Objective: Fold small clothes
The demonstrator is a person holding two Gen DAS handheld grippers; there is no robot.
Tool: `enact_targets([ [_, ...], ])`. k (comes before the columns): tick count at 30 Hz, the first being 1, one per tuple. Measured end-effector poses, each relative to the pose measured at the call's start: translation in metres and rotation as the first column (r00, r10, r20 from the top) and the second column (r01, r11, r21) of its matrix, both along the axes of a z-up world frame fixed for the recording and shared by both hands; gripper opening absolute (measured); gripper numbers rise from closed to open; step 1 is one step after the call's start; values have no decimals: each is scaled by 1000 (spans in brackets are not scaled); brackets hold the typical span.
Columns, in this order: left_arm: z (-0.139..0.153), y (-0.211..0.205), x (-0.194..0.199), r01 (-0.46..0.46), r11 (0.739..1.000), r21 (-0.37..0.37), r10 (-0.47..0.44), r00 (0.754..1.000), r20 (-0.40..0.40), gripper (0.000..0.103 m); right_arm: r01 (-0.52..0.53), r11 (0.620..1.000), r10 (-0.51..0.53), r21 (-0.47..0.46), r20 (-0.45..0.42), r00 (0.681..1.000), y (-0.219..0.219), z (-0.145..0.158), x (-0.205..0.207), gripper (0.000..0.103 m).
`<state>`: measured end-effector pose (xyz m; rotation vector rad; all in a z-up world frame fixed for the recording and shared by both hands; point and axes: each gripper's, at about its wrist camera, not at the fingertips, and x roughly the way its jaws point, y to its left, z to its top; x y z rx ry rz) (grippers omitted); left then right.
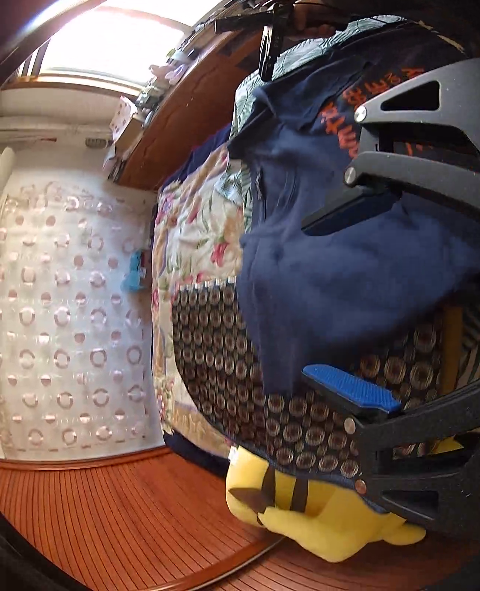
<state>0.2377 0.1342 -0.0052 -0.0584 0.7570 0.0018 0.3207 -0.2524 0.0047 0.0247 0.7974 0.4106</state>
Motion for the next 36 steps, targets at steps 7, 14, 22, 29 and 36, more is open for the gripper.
enact_targets([
  [7, -33, 41, 28, -68, 995, -78, 59, 992, -112, 67, 67, 998, -67, 7, -4, 998, -7, 5, 24, 59],
  [14, -33, 43, 35, -39, 989, -145, 24, 994, -105, 46, 39, 998, -34, 53, -87, 996, -4, -13, 40, 59],
  [22, -28, 42, 47, -26, 991, -131, 11, 993, -114, 25, -45, 992, 59, 121, -111, 992, 14, -12, 61, 59],
  [29, -31, 42, 56, -23, 993, -119, 5, 989, -147, 25, -92, 993, 101, 76, -128, 987, 28, -19, 71, 42],
  [36, -3, 29, 41, -1, 994, -106, -3, 999, -37, 3, -86, 996, 86, 13, -37, 996, 40, -3, 67, 10],
])
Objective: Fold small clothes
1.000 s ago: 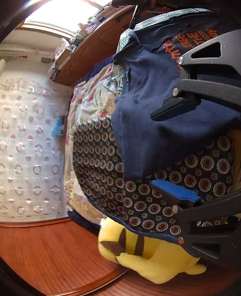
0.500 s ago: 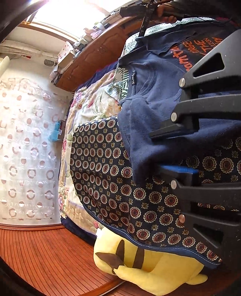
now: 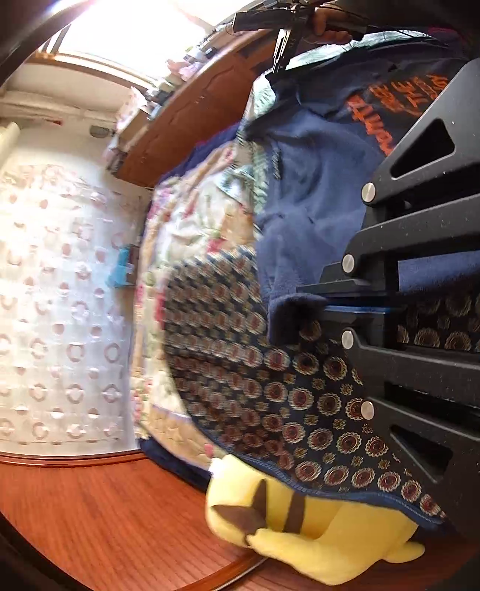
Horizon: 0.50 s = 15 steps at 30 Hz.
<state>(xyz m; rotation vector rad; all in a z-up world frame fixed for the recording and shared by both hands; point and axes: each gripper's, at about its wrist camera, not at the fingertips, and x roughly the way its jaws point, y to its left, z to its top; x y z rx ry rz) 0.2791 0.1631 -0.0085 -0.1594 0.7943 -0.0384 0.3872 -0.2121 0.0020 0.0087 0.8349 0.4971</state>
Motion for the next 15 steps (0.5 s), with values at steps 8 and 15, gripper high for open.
enact_targets([
  [8, 55, -30, -56, 73, 997, 1, -72, 986, 148, 3, 29, 999, -35, 32, 204, 978, -19, 47, -65, 9],
  [15, 70, -49, -138, 141, 990, 1, -137, 962, 236, 3, 8, 999, -20, 44, 300, 954, -40, 58, -148, 9],
])
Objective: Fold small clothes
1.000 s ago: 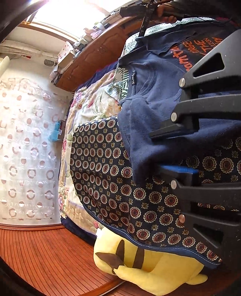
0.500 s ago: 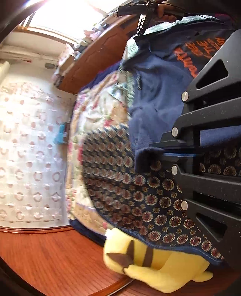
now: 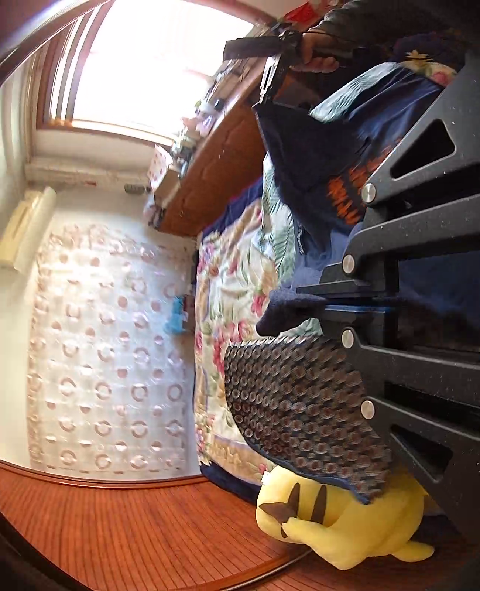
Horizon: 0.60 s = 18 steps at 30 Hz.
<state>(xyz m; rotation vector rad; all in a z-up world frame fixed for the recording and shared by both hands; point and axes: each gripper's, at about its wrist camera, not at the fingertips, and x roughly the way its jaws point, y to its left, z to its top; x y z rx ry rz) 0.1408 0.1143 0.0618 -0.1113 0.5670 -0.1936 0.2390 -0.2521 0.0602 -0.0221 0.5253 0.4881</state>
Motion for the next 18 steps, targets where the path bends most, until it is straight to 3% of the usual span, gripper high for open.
enact_targets([
  [6, -22, -14, -86, 48, 999, 5, -48, 999, 14, 3, -36, 999, 35, 34, 41, 999, -18, -22, -90, 8],
  [10, -47, -5, -137, 22, 1000, -1, -22, 1000, -9, 3, -31, 999, 31, 22, 22, 999, -39, -47, -153, 8],
  [15, -73, 30, -167, -73, 995, -67, 68, 995, -74, 3, 11, 999, -10, 43, -35, 999, -74, -73, -229, 8],
  [18, -89, 33, -172, -94, 995, -39, 89, 990, -110, 3, 26, 998, -22, 52, -87, 996, -87, -83, -262, 8],
])
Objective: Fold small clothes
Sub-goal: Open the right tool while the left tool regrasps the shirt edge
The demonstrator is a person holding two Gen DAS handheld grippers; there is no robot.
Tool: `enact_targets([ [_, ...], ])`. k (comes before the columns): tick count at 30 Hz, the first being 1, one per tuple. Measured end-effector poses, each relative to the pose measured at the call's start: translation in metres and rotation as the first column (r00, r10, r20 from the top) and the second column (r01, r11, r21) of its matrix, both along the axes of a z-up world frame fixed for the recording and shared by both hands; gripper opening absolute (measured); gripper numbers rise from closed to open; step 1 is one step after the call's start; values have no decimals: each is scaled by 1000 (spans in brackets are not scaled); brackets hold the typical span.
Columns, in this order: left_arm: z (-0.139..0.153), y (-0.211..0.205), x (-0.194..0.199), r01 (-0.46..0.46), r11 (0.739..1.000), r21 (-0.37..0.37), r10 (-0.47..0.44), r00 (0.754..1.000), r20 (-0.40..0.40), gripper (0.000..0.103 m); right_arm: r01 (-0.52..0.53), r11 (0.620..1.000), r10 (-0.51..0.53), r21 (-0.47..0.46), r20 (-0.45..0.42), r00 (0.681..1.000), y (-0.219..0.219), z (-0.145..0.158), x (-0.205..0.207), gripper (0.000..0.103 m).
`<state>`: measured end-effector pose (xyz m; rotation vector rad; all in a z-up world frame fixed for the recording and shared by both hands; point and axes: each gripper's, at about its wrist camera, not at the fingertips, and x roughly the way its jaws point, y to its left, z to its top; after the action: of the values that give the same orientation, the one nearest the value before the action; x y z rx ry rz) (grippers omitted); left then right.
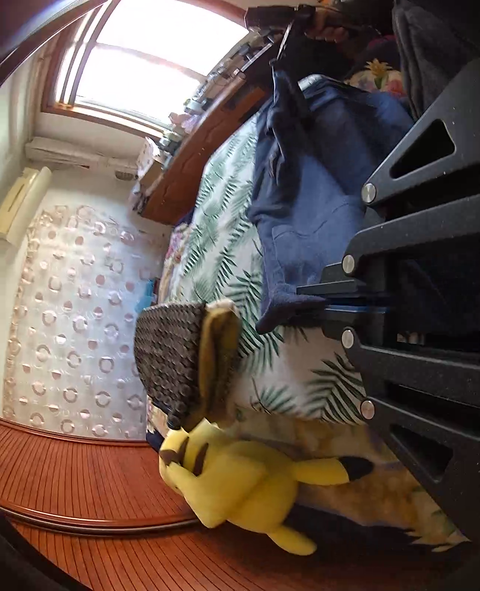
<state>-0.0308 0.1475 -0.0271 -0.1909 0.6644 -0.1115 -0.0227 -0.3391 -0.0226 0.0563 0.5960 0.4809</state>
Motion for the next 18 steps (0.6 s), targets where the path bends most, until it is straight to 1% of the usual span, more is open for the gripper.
enact_targets([
  [3, -10, -5, -2, 1, 1000, 7, -1, 1000, -21, 3, 2, 998, -4, -55, -28, 1000, -2, -9, -20, 9],
  [6, -17, -11, -5, 1, 999, 48, 0, 1000, -18, 3, 4, 996, -11, -87, -75, 997, -3, -20, -24, 9],
  [8, -22, -12, -5, 0, 998, 64, 2, 1000, -31, 3, 0, 989, -13, -145, -91, 996, 7, -22, -20, 9],
  [9, -25, -13, -6, 2, 998, 67, 0, 999, -37, 3, 4, 986, -21, -169, -97, 995, 9, -24, -21, 16],
  [11, -27, -11, -10, 9, 998, 64, -6, 999, -44, 3, 22, 979, -44, -201, -103, 994, 11, -23, -14, 21],
  [13, -23, -7, -10, 12, 998, 66, -10, 999, -36, 4, 22, 980, -43, -199, -101, 994, 17, -11, -5, 27],
  [15, -16, -7, -12, 19, 997, 72, -19, 1000, -9, 18, 24, 980, -39, -199, -73, 997, 19, 3, -7, 33],
  [17, -6, -6, -14, 28, 998, 61, -30, 999, 25, 44, 30, 981, -40, -193, -44, 998, 13, 11, -17, 37],
  [18, 0, -6, -15, 37, 998, 53, -40, 998, 44, 47, 37, 982, -44, -187, -34, 998, 12, 16, -18, 38],
])
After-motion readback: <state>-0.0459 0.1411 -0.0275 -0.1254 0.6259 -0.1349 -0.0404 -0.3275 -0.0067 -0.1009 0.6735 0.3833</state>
